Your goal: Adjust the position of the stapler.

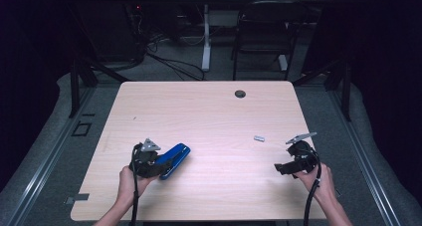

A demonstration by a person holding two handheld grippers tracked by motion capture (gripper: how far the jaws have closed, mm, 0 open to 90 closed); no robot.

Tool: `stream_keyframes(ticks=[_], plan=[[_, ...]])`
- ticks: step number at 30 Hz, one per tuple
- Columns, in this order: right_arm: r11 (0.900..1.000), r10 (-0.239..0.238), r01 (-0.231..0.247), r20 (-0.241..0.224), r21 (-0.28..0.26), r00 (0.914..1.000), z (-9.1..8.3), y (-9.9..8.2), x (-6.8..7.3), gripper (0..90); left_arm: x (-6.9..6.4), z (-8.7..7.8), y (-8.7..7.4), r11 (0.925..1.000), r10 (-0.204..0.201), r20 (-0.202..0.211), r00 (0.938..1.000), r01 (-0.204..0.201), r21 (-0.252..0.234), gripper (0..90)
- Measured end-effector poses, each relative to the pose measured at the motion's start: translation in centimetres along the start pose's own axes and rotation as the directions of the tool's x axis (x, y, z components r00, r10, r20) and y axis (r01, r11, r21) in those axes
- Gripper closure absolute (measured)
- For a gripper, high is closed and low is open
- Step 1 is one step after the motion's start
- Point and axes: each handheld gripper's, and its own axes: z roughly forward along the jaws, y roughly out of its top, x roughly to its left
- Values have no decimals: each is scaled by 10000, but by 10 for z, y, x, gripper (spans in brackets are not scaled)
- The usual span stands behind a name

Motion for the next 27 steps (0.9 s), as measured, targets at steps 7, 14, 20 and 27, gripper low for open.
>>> stream_keyframes(ticks=[7,14,20,27], plan=[[10000,2,-1,-110,68,9999,1,0,1,117,-11,9,2,9999,123,124,9998,-124,89,660],[10000,-11,12,-140,84,9999,1,0,1,118,-23,17,7,9996,286,238,9993,-287,45,660],[10000,9,-8,-143,79,9999,2,0,1,119,-32,23,10,9990,444,386,9983,-445,11,660],[10000,-31,32,-142,89,9999,3,-1,2,120,-43,32,14,9976,679,495,9965,-683,60,660]])
